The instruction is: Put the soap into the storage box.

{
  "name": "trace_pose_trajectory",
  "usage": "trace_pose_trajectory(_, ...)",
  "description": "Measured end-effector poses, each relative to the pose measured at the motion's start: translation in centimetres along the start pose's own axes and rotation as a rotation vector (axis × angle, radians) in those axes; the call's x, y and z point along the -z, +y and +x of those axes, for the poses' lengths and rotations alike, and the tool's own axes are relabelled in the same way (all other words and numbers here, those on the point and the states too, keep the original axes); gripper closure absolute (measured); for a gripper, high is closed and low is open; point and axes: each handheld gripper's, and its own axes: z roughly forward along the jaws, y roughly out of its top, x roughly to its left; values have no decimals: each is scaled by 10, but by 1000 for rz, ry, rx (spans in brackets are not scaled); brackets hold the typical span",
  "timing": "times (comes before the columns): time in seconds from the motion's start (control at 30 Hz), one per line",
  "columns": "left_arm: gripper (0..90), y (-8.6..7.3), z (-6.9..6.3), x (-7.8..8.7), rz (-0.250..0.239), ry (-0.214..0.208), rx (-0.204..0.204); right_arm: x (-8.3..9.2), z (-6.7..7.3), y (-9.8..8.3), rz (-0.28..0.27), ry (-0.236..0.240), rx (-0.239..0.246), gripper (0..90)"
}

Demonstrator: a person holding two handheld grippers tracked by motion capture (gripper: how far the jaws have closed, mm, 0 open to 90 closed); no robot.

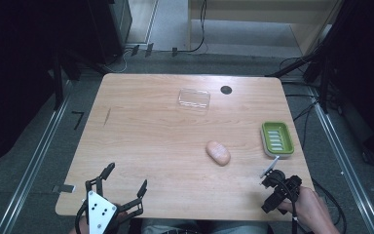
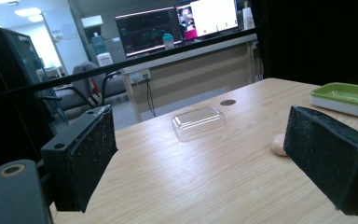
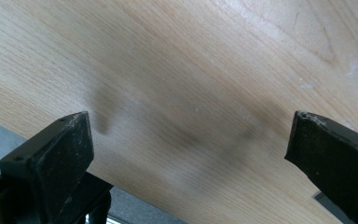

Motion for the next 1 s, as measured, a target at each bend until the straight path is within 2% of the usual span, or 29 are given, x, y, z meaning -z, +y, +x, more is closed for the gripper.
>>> trace_pose_trajectory(0.1,99,0,-2,-4,8,-22,-16,0,1,-1,0,1,-1,8)
trace_pose_trajectory(0.23,99,0,-2,-4,19,-25,-11,1,2,0,-2,-5,3,8)
trace_pose_trajectory(0.4,99,1,-1,-2,13,-12,5,3,4,4,-14,-12,25,8)
trace_pose_trajectory(0.43,99,1,-2,-3,17,-19,-9,5,6,6,-20,-14,26,8)
trace_pose_trajectory(0.53,99,1,-3,-3,18,-22,-13,6,8,7,-21,-15,39,8)
trace_pose_trajectory(0.77,99,1,-3,-3,15,-23,-7,9,10,15,-33,-25,50,8)
trace_pose_trajectory(1.0,99,1,-3,-3,16,-21,-8,17,18,28,-51,-37,82,8)
